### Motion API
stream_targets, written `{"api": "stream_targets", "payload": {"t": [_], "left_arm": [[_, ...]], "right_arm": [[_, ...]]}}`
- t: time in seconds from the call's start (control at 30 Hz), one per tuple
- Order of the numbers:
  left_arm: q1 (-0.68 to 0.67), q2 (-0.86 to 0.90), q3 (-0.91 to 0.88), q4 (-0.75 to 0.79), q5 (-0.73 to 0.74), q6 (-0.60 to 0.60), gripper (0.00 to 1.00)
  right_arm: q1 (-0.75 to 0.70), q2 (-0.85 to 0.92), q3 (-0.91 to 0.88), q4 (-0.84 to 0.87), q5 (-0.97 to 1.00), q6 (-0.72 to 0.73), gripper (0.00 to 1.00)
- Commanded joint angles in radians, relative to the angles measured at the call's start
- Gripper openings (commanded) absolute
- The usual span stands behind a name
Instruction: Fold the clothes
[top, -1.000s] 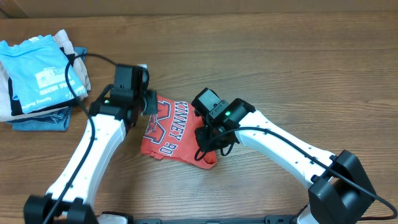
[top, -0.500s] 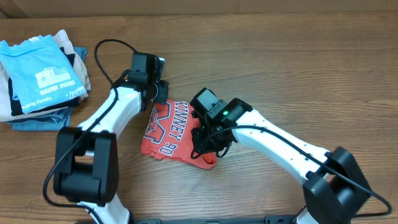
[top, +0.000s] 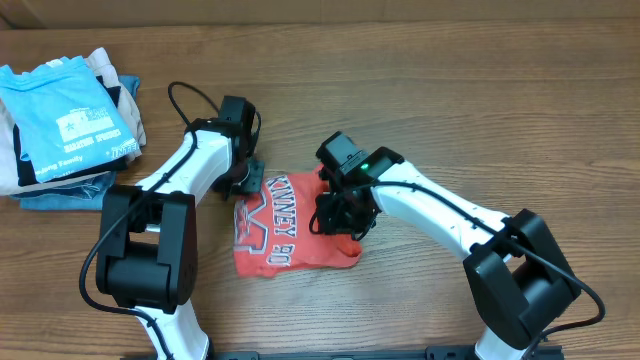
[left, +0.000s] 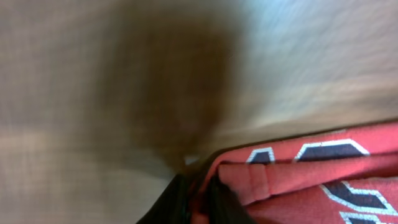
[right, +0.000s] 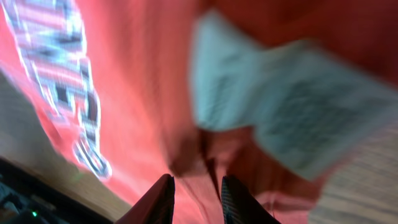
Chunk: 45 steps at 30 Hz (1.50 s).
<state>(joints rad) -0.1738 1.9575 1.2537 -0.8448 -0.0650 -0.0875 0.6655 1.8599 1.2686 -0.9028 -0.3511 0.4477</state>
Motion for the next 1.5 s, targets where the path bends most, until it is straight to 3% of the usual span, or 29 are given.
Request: {"api": "stream_targets", "payload": {"t": [0.0, 0.2, 0.23, 0.27, 0.3, 0.57, 0.6, 0.63, 0.67, 0.73, 0.77, 0.87, 1.2, 1.47], "left_arm": [[0.033, 0.069, -0.04, -0.129, -0.053, -0.145, 0.14], [0.044, 0.069, -0.04, -0.348, 0.02, -0.224, 0.16], [0.044, 0.069, -0.04, -0.37, 0.034, -0.223, 0.14], [0.043, 0.069, -0.04, -0.389, 0.042, -0.224, 0.04], [0.043, 0.069, -0.04, -0.404, 0.051, -0.223, 0.04], [0.047, -0.086, -0.021, -0.335, 0.048, -0.211, 0.04], [0.048, -0.125, -0.012, -0.319, 0.049, -0.207, 0.07], [0.048, -0.162, -0.003, -0.298, 0.056, -0.2, 0.22], [0.048, -0.216, 0.006, -0.257, 0.08, -0.182, 0.46], [0.048, -0.272, 0.007, -0.182, 0.142, -0.124, 0.78], [0.048, -0.286, 0.007, -0.15, 0.171, -0.091, 0.87], [0.047, -0.283, 0.006, -0.05, 0.309, 0.023, 0.88], [0.049, -0.067, 0.006, 0.039, 0.546, 0.278, 0.9], [0.056, 0.047, 0.037, 0.038, 0.642, 0.323, 0.95]], "right_arm": [[-0.036, 0.0, 0.001, 0.013, 0.019, -0.006, 0.29], [-0.1, 0.0, 0.001, 0.03, 0.055, -0.012, 0.29], [-0.11, 0.0, 0.001, 0.031, 0.055, -0.03, 0.29], [-0.12, 0.0, 0.001, 0.031, 0.055, -0.051, 0.29], [-0.126, 0.0, 0.001, 0.031, 0.056, -0.065, 0.29], [-0.145, 0.0, 0.001, 0.023, 0.141, -0.108, 0.37], [-0.145, 0.0, 0.001, 0.023, 0.142, -0.108, 0.37], [-0.145, 0.0, 0.002, 0.023, 0.142, -0.108, 0.38], [-0.145, 0.0, 0.001, 0.024, 0.142, -0.108, 0.38], [-0.145, 0.0, 0.001, 0.024, 0.142, -0.108, 0.39], [-0.145, 0.0, 0.001, 0.024, 0.142, -0.108, 0.39], [-0.145, 0.0, 0.001, 0.019, 0.141, -0.107, 0.4], [-0.145, 0.0, 0.001, 0.0, 0.141, -0.107, 0.4], [-0.145, 0.0, 0.001, 0.0, 0.14, -0.107, 0.4]]}}
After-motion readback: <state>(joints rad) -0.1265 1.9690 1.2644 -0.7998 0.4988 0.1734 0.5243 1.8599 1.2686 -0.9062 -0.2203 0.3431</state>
